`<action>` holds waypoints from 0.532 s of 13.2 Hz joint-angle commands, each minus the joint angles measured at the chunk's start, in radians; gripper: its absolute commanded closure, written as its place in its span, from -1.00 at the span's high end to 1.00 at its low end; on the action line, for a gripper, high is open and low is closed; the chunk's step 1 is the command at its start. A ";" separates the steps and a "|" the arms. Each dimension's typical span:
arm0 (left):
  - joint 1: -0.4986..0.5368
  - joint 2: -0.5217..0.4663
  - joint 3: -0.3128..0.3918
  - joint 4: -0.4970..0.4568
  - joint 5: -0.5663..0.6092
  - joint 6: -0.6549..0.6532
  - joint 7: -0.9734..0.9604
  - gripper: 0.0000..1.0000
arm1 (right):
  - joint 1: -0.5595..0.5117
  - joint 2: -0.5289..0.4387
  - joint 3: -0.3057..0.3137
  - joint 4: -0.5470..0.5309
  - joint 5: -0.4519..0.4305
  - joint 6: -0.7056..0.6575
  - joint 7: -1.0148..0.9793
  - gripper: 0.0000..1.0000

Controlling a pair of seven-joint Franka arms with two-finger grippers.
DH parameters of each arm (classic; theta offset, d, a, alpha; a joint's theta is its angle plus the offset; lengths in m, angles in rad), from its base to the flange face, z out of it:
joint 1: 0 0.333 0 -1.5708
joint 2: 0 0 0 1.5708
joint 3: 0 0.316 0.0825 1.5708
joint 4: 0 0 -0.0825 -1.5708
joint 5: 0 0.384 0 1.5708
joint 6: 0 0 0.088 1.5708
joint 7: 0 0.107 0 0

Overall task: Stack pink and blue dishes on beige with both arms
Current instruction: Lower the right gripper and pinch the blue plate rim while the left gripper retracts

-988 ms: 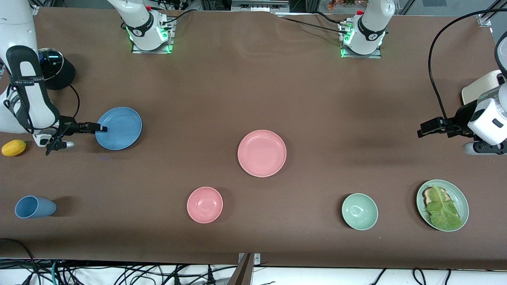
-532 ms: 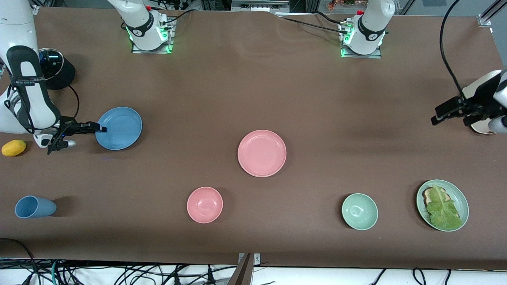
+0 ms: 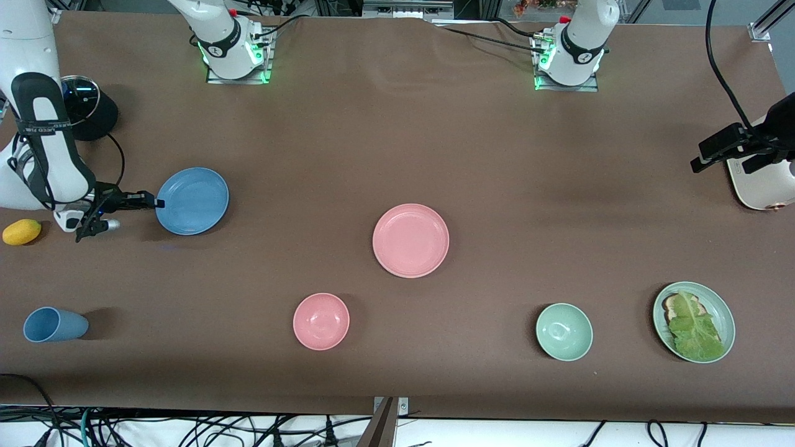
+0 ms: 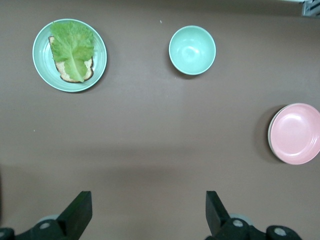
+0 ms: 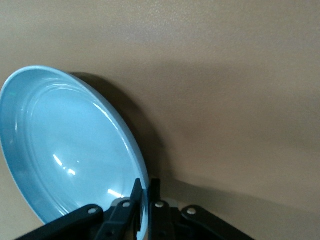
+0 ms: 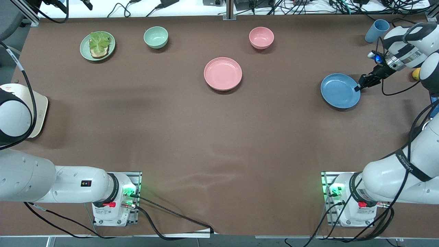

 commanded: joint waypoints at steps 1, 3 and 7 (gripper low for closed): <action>-0.008 -0.011 -0.012 0.031 0.052 -0.064 0.028 1.00 | -0.005 0.013 0.004 0.024 -0.007 -0.019 -0.017 -0.90; -0.015 -0.011 -0.016 0.040 0.054 -0.101 0.028 1.00 | -0.005 0.013 0.006 0.024 -0.007 -0.020 -0.017 -0.96; -0.014 -0.006 -0.030 0.042 0.052 -0.122 0.030 1.00 | 0.004 0.013 0.009 0.068 -0.007 -0.077 -0.010 -1.00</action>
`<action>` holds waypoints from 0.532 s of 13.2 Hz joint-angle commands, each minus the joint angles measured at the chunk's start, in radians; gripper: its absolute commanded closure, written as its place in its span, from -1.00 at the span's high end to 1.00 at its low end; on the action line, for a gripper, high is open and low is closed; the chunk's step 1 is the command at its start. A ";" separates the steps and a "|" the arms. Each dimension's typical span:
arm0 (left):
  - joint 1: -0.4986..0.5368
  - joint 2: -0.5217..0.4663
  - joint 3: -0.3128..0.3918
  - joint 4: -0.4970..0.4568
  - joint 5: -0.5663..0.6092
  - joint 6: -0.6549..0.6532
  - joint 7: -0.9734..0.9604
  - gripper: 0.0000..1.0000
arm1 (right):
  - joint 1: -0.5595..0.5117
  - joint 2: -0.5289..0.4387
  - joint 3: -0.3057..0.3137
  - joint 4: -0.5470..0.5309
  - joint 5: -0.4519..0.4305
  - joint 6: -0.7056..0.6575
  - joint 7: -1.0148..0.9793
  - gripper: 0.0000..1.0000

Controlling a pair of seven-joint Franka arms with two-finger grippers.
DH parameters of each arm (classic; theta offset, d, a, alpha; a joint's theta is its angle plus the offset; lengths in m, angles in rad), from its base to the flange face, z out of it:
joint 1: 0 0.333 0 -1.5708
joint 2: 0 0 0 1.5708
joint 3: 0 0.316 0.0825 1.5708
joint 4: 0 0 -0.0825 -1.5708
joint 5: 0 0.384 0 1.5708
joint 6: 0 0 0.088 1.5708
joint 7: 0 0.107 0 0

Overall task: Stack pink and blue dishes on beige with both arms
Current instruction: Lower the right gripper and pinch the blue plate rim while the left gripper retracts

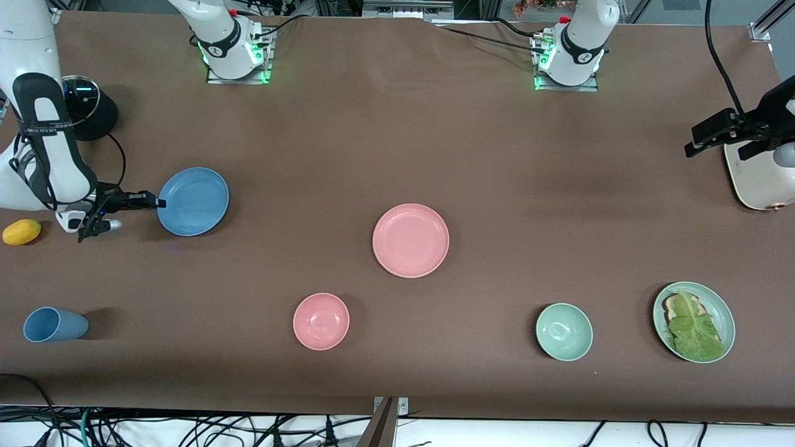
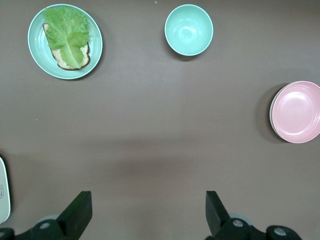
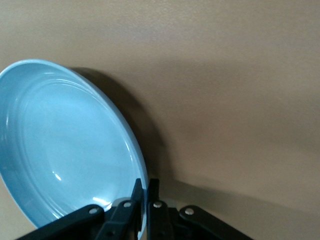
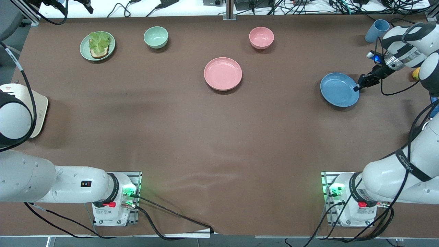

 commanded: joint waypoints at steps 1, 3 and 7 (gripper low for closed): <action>-0.004 -0.001 -0.022 0.017 0.033 -0.047 0.024 1.00 | 0.015 0.009 0.001 0.086 -0.005 -0.090 -0.005 -1.00; -0.004 -0.002 -0.028 0.017 0.034 -0.064 0.022 1.00 | 0.043 0.009 0.001 0.161 -0.011 -0.170 0.001 -1.00; 0.002 -0.004 -0.017 0.017 0.030 -0.084 0.035 1.00 | 0.158 0.006 0.001 0.350 -0.039 -0.335 0.292 -1.00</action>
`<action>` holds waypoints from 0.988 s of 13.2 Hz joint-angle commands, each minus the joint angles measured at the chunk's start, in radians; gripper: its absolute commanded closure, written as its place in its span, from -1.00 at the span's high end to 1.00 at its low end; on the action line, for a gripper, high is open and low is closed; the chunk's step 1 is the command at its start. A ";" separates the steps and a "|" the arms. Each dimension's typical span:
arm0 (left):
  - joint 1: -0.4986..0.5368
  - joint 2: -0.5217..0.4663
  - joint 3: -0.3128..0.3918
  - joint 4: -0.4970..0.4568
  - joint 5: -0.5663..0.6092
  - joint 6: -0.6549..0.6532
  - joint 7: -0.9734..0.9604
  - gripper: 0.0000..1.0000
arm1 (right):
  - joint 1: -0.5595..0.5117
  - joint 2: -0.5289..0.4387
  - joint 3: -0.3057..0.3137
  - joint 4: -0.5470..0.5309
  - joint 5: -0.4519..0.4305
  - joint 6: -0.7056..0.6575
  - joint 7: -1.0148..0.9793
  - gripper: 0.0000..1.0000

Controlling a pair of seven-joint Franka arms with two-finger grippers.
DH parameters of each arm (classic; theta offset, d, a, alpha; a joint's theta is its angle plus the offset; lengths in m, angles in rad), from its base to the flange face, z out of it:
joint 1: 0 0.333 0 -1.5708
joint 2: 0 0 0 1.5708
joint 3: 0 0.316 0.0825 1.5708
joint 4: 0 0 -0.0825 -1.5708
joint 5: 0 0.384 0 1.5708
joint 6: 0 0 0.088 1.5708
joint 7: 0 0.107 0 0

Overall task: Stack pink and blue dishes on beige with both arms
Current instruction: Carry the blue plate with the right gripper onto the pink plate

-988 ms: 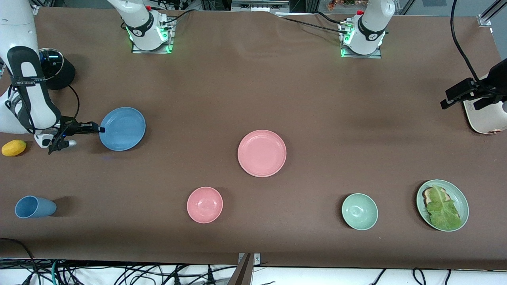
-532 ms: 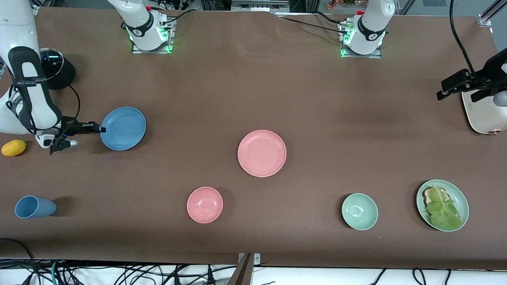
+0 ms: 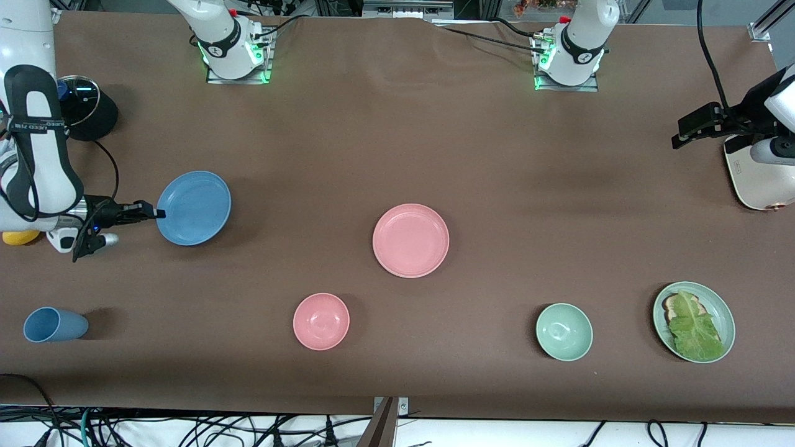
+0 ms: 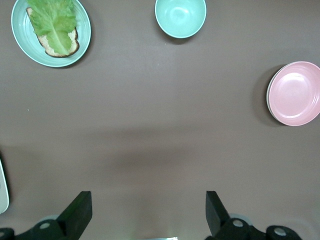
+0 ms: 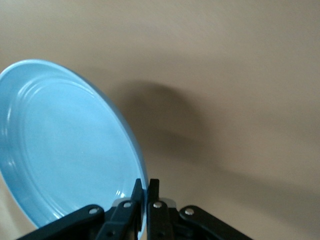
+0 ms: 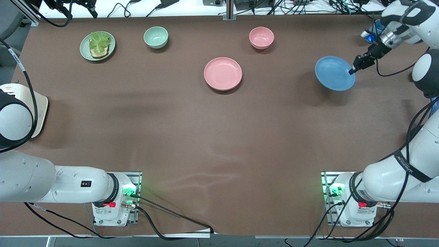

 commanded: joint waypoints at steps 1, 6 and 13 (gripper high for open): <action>0.008 -0.004 0.010 0.016 0.021 -0.027 0.028 1.00 | 0.105 0.008 -0.003 0.132 -0.022 -0.106 0.216 -1.00; -0.003 -0.004 -0.001 0.016 0.022 -0.025 0.030 1.00 | 0.383 0.014 0.001 0.212 -0.004 -0.074 0.575 -1.00; -0.003 -0.007 -0.032 0.016 0.024 -0.030 0.027 1.00 | 0.614 0.099 0.062 0.264 0.143 0.274 1.021 -1.00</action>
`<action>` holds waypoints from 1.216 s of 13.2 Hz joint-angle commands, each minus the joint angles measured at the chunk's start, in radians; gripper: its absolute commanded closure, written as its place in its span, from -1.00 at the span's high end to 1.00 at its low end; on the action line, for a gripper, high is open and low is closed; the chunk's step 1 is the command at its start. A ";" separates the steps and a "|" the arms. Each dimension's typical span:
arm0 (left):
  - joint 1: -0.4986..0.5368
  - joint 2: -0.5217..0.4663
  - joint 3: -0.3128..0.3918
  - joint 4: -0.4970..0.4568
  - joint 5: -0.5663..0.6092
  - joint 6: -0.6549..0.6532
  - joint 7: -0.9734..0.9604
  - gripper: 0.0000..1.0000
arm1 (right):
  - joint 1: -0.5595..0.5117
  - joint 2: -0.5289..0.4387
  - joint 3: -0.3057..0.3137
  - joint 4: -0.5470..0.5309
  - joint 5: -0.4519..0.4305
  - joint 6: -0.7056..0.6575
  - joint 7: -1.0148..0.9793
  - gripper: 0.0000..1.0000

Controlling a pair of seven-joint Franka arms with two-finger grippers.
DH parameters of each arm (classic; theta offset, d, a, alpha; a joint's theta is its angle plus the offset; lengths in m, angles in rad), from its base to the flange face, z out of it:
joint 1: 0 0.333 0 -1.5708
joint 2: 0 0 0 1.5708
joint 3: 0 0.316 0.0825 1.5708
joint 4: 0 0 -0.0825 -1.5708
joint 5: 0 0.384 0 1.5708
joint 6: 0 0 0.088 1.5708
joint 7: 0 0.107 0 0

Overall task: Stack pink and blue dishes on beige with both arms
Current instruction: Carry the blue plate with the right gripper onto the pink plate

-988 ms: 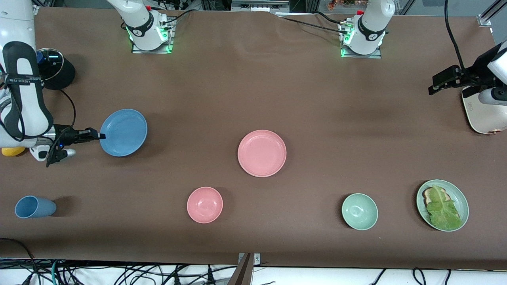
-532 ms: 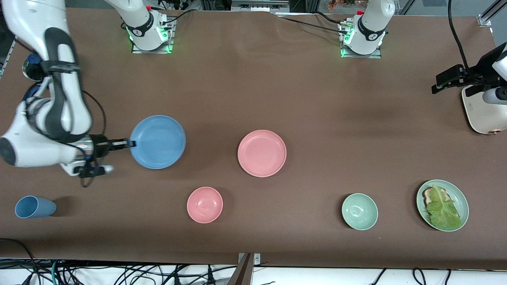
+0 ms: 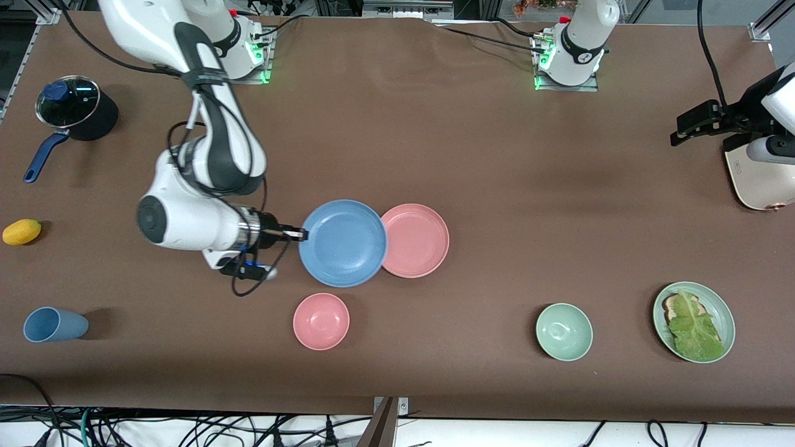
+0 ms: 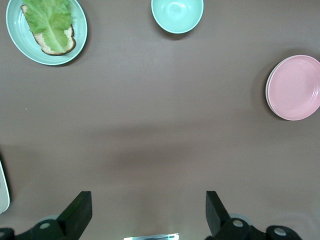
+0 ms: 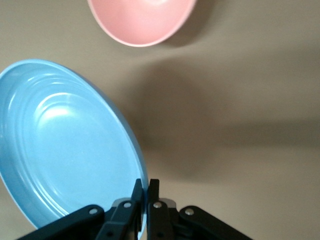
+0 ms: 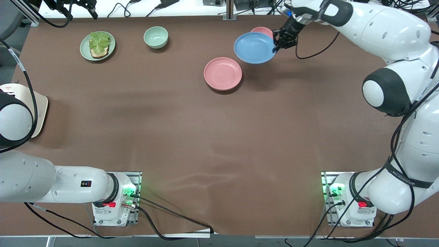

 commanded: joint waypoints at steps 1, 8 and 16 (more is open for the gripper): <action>-0.003 -0.005 -0.015 0.015 0.023 -0.031 0.020 1.00 | 0.108 0.078 -0.006 0.076 -0.003 0.109 0.105 -1.00; -0.003 -0.005 -0.011 0.015 0.025 -0.035 0.022 1.00 | 0.250 0.153 -0.005 0.079 -0.169 0.228 0.245 -1.00; -0.003 -0.005 -0.011 0.015 0.028 -0.035 0.022 1.00 | 0.281 0.180 -0.006 0.071 -0.236 0.239 0.250 -1.00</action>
